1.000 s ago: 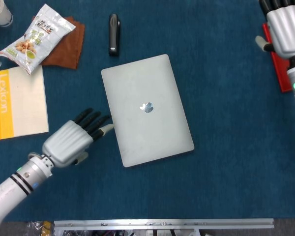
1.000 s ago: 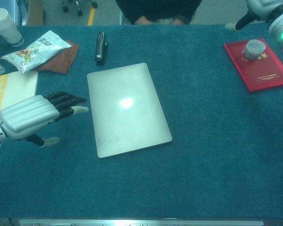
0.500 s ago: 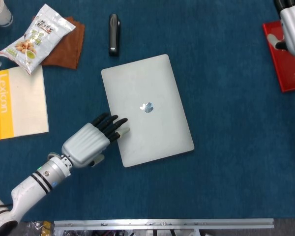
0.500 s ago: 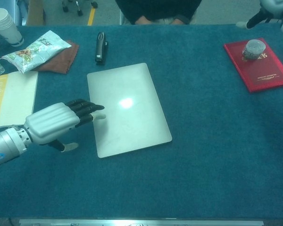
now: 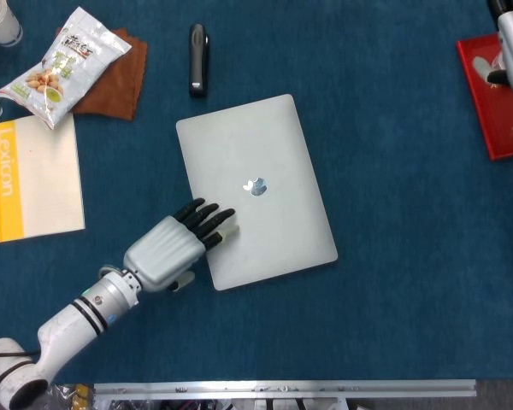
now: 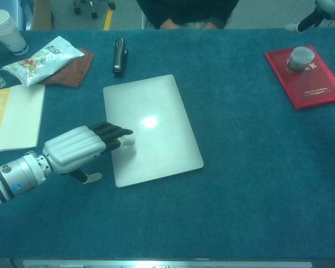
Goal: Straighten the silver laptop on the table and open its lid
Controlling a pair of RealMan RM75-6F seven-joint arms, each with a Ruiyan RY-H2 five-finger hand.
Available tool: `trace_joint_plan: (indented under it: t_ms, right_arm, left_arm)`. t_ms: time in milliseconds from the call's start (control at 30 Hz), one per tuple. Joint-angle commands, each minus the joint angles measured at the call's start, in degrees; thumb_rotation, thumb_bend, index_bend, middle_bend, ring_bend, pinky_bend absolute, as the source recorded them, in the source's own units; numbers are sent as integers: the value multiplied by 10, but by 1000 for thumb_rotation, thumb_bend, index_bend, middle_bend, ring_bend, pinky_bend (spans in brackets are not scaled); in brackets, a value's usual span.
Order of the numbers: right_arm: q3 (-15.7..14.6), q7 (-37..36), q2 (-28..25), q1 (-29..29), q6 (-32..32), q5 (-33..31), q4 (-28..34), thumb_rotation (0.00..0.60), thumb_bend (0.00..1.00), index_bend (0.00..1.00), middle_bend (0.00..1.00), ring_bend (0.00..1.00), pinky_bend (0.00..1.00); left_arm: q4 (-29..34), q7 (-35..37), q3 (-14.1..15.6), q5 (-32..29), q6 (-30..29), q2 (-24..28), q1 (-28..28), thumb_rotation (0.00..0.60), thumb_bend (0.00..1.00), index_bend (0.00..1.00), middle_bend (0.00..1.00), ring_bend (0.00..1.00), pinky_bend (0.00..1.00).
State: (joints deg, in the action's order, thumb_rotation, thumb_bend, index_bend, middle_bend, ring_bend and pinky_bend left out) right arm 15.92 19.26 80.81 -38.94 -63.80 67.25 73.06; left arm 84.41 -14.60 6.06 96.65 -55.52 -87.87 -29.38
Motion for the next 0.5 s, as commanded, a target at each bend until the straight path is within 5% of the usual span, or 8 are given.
trace_joint_plan:
  t_ms: [33, 500]
  right_arm:
    - [0, 0, -1, 1, 0, -1, 1, 600, 130, 0, 53, 0, 85]
    - [1, -1, -8, 4, -3, -6, 1, 600, 129, 0, 53, 0, 85]
  left_arm:
    - [-4, 3, 1, -3, 1, -5, -2, 600, 271, 0, 0, 0, 52]
    - [-16, 23, 5, -7, -7, -29, -8, 600, 271, 0, 0, 0, 52]
